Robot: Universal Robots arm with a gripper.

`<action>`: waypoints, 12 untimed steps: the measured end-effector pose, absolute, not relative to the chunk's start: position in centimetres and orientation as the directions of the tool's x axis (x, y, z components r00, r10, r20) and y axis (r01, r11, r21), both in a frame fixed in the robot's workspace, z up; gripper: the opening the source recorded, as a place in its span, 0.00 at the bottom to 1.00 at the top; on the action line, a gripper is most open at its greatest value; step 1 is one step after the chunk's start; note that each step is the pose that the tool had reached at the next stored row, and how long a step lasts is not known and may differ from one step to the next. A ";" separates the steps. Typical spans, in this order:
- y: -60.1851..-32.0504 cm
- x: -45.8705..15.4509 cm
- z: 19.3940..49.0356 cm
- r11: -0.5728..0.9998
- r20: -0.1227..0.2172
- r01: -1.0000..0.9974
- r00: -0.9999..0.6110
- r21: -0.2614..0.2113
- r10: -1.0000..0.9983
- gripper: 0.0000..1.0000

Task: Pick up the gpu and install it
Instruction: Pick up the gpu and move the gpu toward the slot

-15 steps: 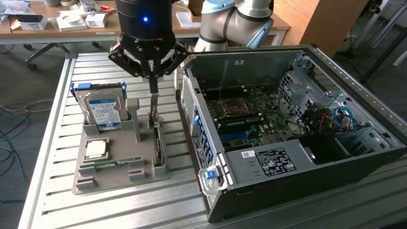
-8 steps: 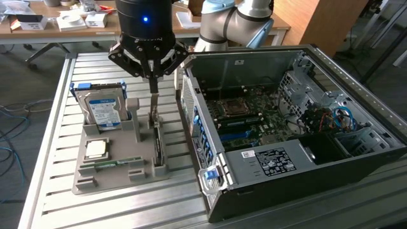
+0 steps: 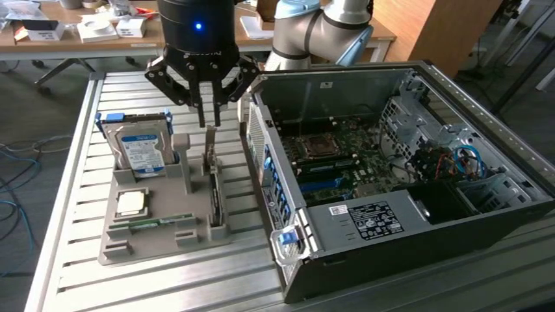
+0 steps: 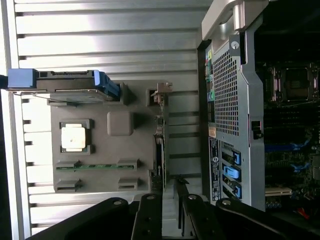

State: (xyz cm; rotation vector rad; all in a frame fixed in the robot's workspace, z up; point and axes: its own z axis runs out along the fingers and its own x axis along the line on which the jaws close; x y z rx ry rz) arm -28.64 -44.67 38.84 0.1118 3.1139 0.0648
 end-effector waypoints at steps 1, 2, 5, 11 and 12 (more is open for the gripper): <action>-44.7 -28.6 38.8 0.997 -0.023 0.071 -0.997 0.042 0.072 0.29; -44.7 -28.6 38.8 0.997 -0.023 0.071 -0.997 0.042 0.072 0.29; -44.7 -28.6 38.8 0.997 -0.023 0.071 -0.997 0.042 0.072 0.42; -44.7 -28.6 38.6 0.997 -0.024 0.071 -0.997 0.042 0.072 0.42; -44.7 -28.6 38.3 0.997 -0.023 0.071 -0.997 0.042 0.072 0.42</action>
